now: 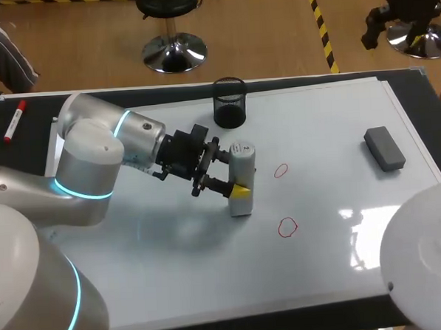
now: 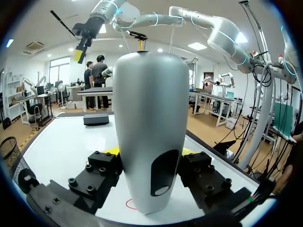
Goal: Pick up the inspection probe, press it on each red-marked spot on the whiteboard one by one, put down the probe, pick up the eraser, and wipe off all the red marks.
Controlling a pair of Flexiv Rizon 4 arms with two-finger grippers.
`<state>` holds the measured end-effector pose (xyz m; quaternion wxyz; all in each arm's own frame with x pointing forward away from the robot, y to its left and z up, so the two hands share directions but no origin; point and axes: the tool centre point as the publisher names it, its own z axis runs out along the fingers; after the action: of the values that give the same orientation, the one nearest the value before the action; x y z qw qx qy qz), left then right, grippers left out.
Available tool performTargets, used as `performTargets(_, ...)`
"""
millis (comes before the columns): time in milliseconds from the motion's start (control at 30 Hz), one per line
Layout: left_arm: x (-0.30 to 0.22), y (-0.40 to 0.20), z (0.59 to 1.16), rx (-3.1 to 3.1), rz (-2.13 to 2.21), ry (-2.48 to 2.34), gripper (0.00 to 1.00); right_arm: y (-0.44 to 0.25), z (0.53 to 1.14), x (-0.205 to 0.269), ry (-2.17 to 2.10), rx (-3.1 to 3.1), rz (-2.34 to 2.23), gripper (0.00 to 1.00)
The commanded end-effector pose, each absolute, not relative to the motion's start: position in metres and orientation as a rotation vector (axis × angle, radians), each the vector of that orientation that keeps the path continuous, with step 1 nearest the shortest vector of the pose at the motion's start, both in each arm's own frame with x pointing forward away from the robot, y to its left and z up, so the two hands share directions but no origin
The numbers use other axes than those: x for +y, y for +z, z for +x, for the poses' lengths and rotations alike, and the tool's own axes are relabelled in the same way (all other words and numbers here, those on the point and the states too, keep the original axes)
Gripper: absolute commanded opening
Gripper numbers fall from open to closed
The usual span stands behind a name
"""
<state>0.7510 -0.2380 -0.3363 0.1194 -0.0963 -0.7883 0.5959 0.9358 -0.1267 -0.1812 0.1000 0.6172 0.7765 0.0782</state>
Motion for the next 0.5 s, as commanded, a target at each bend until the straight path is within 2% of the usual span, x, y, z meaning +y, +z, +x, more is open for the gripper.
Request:
performTargets(33, -0.238, -0.344, 0.749, -2.301, -0.281, 1.748, 0.0, -0.18, 0.92, -0.13, 0.26, 2.294, 1.821, 1.0)
performTargets(500, -0.238, -0.344, 0.749, -2.301, -0.281, 1.748, 0.0, -0.202, 0.887, -0.135, 0.194, 2.314, 1.872, 1.0)
